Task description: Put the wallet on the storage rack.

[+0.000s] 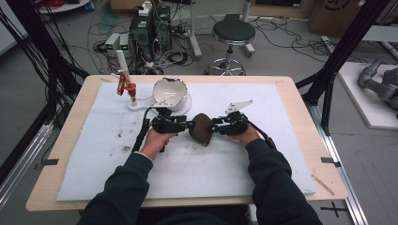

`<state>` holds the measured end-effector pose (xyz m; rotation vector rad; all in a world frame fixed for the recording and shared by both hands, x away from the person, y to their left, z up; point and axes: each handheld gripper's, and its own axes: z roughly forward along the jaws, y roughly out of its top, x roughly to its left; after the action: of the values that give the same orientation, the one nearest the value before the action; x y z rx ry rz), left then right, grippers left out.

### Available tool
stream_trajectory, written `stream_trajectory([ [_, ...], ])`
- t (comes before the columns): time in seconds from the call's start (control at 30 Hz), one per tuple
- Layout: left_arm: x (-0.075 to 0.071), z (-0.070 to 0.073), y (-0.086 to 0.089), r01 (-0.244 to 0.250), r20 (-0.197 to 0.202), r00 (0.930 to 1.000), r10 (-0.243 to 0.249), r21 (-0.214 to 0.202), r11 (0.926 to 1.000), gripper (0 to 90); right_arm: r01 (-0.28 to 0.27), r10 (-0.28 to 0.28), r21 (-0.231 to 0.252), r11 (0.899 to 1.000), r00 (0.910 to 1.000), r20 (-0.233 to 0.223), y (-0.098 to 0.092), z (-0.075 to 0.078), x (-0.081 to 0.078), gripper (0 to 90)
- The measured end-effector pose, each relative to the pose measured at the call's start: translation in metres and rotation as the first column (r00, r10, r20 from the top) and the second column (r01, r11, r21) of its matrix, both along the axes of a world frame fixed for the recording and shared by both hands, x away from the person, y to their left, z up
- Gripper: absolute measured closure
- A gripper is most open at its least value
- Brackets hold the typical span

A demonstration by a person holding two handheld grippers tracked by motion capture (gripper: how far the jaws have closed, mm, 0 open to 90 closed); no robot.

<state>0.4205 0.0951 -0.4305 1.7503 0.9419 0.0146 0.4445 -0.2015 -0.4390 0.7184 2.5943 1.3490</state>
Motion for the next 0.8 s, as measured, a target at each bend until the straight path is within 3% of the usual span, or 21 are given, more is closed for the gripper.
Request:
stream_trajectory([
  [0.17,-0.003,0.0,0.001,0.005,-0.042,0.9991,-0.007,-0.05,0.9987,29.6,-0.001,0.001,-0.004,1.0,1.0,-0.005,-0.001,0.0,0.0,58.6],
  [0.3,-0.007,0.001,-0.006,0.013,-0.052,0.9985,-0.017,-0.07,0.9975,22.9,-0.001,0.001,-0.006,1.0,1.0,-0.003,-0.001,0.0,0.0,58.6],
  [0.4,-0.008,0.0,-0.014,0.036,-0.042,0.9984,-0.039,-0.051,0.998,22.1,0.0,0.0,-0.006,1.0,1.0,0.002,-0.001,0.0,0.0,58.5],
  [0.57,-0.003,-0.008,-0.025,0.043,-0.087,0.9952,-0.043,-0.002,0.9991,22.1,0.002,-0.002,-0.008,1.0,1.0,-0.002,-0.001,0.001,0.0,58.5],
  [0.6,-0.003,-0.009,-0.027,0.058,-0.089,0.9944,-0.057,0.008,0.9983,23.5,0.001,-0.001,-0.008,1.0,1.0,-0.002,-0.001,0.0,0.0,58.6],
  [0.67,-0.003,-0.01,-0.029,0.073,-0.084,0.994,-0.071,0.021,0.9971,38.7,-0.001,0.001,-0.009,1.0,1.0,-0.005,-0.001,0.001,0.0,58.5],
  [0.73,-0.003,-0.007,-0.028,0.074,-0.083,0.994,-0.071,0.026,0.9969,43.5,0.003,-0.003,-0.009,1.0,1.0,-0.001,-0.001,0.001,-0.001,57.5],
  [0.8,-0.003,-0.004,-0.027,0.072,-0.067,0.9952,-0.071,0.017,0.9972,49.1,0.023,-0.023,-0.013,1.0,0.9997,0.012,-0.002,0.003,0.0,46.9],
])
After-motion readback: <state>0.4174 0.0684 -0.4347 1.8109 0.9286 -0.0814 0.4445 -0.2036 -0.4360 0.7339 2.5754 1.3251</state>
